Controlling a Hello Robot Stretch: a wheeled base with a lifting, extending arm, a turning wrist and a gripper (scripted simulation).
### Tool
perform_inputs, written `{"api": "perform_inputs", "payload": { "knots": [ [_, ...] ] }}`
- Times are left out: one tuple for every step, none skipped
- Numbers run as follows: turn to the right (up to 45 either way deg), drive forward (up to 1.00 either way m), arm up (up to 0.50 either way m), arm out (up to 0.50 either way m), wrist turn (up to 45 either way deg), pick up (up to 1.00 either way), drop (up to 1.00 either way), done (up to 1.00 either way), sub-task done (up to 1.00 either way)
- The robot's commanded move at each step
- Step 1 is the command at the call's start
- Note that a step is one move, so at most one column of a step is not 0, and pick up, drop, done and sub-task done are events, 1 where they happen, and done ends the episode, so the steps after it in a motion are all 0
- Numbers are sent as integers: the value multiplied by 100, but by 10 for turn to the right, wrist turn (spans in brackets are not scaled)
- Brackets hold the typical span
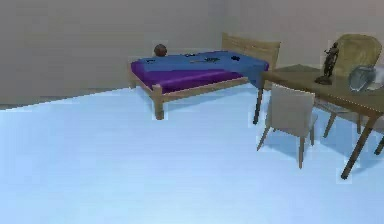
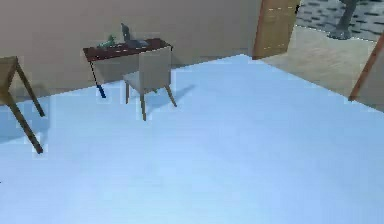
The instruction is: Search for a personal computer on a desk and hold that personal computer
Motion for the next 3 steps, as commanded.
{"api": "perform_inputs", "payload": {
  "knots": [
    [450,0,0,0,0,0,0,0,0],
    [180,0,0,0,0,0,0,0,0],
    [0,100,0,0,0,0,0,0,0]
  ]
}}
